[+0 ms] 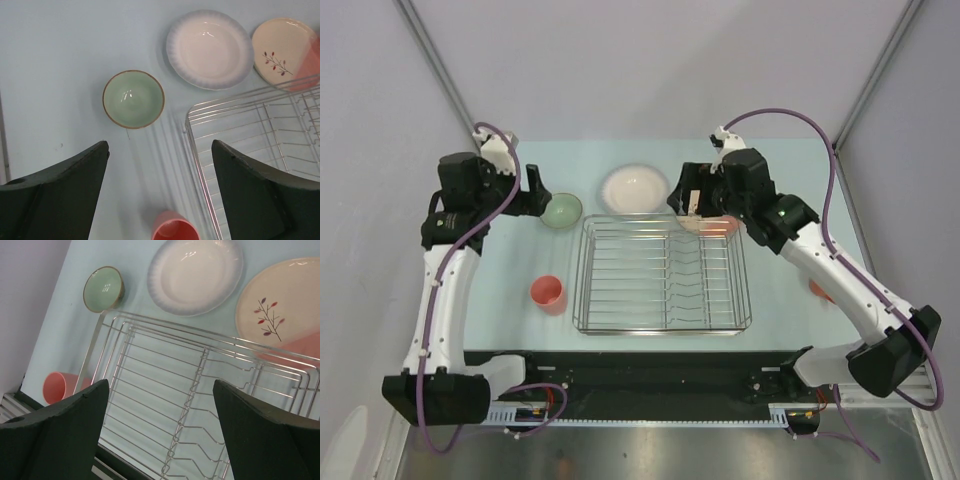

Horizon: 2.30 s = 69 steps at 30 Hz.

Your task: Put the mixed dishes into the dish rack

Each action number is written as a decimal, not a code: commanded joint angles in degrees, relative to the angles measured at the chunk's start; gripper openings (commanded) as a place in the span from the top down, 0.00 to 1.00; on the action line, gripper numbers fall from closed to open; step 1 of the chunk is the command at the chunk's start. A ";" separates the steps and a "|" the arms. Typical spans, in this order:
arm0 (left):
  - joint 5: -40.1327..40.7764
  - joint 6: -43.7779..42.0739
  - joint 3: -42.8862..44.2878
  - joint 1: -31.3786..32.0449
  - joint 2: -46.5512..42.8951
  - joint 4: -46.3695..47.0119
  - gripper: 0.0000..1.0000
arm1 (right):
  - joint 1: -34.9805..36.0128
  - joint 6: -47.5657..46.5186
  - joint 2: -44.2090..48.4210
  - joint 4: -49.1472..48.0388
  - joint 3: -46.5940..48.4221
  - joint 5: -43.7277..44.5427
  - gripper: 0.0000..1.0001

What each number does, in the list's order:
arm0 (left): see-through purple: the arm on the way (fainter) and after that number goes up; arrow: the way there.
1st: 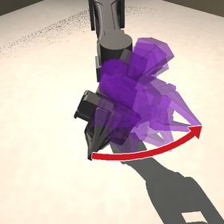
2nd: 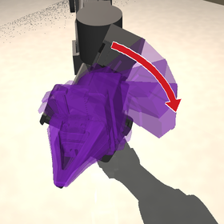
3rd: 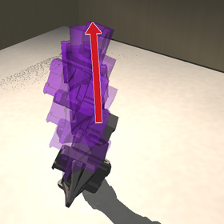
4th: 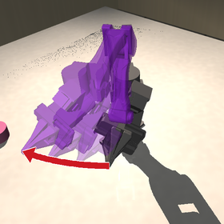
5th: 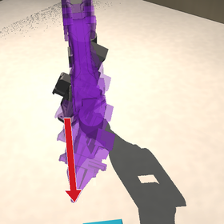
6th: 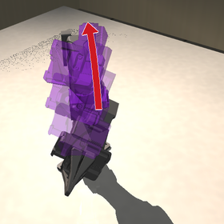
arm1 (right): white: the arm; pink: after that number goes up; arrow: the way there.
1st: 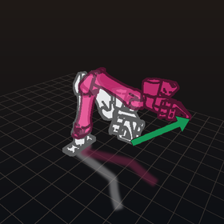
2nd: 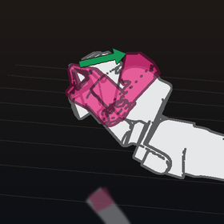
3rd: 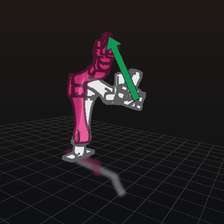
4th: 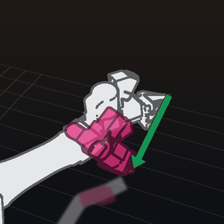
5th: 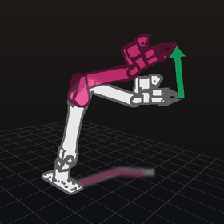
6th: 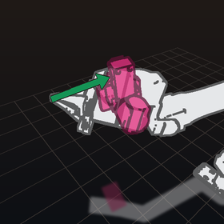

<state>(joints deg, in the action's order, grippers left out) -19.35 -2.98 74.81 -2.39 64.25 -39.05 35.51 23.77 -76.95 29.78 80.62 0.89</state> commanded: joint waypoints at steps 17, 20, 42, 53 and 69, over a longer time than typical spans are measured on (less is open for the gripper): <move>19.18 -4.05 -0.02 11.27 23.18 17.16 0.16 | -3.95 0.58 13.58 -7.63 -13.03 6.85 0.09; 21.11 -3.43 1.74 11.53 26.88 17.69 0.18 | -4.65 0.75 13.67 -7.46 -14.00 7.11 0.09; 28.32 -0.80 4.21 15.93 41.83 21.03 0.22 | -11.07 0.84 11.03 -7.54 -14.88 2.28 0.09; 30.78 -0.62 6.67 16.81 46.76 20.06 0.23 | -14.76 1.28 11.29 -7.28 -15.67 0.43 0.10; 35.53 0.17 8.42 16.90 52.81 19.36 0.62 | -17.05 2.95 11.82 -7.98 -16.63 -2.64 0.11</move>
<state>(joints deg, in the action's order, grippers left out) 13.50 -3.66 79.77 14.26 115.13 -19.14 19.03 25.91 -66.48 23.66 63.70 -0.58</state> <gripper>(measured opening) 0.418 0.894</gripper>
